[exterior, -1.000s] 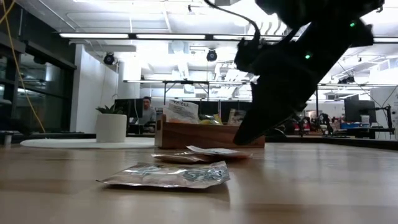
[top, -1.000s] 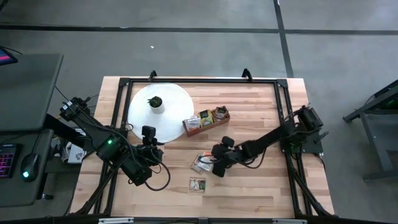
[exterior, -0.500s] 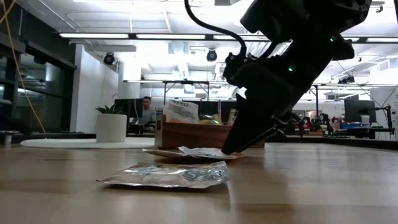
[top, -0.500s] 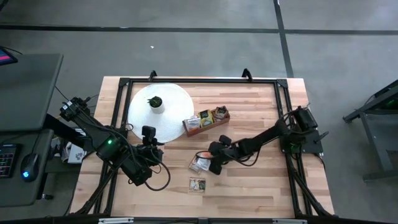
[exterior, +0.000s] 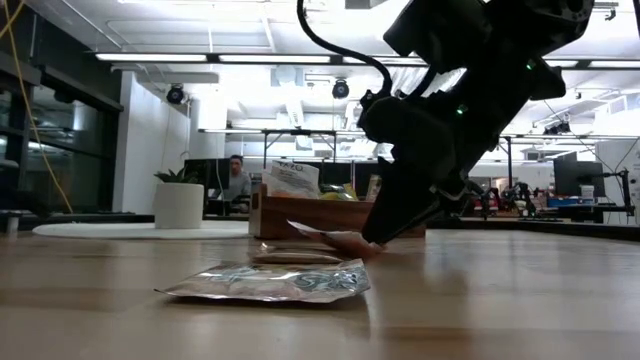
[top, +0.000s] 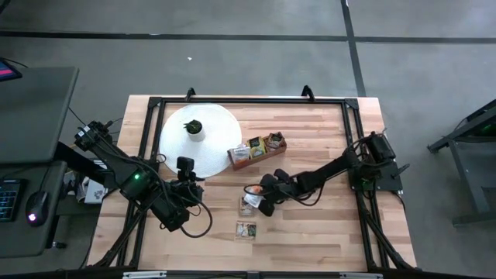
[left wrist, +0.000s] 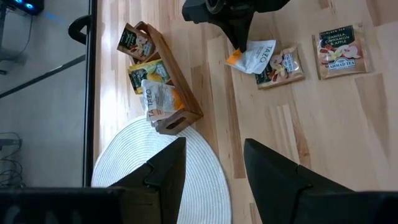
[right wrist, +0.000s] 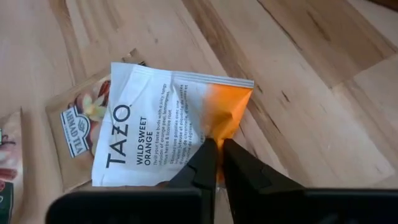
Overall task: Pick & Place Tea
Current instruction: Put the white tea bag into the left section of the wooden organizer
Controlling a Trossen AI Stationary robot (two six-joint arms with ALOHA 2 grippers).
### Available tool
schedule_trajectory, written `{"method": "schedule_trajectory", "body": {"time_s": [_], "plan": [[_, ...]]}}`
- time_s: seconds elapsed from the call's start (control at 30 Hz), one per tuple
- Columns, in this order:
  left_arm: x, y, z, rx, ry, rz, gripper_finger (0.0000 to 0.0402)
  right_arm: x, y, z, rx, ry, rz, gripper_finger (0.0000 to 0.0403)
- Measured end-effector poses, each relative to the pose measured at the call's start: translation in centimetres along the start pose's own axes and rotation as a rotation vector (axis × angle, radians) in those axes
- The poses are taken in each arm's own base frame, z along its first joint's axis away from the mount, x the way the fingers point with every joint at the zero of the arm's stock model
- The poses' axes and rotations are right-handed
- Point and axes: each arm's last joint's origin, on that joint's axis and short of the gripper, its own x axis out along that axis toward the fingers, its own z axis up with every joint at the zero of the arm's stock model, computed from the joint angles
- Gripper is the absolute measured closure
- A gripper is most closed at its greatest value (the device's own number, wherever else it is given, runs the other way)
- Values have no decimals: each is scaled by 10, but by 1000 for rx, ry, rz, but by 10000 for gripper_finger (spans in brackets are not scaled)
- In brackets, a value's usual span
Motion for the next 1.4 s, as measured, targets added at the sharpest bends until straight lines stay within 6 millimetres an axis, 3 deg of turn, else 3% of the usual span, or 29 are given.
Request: {"method": "schedule_trajectory", "body": {"time_s": [0.27, 0.57, 0.83, 1.07, 1.23, 1.4], "plan": [[0, 0, 0, -1, -3, 7, 244, -29, 1, 16, 63, -135, -46, 399], [0, 2, 6, -57, -79, 109, 244, -96, 11, 55, 250, -575, -81, 402], [-2, 5, 21, -81, -232, 263, 244, -143, 21, 73, 454, -970, -165, 402], [11, 30, 40, -160, -288, 441, 244, -170, 29, 89, 483, -1143, -154, 403], [22, 54, 60, -200, -346, 419, 244, -192, 30, 98, 410, -1250, -133, 403], [24, 80, 83, -203, -516, 381, 244, -202, 29, 100, 317, -1291, -172, 403]]}}
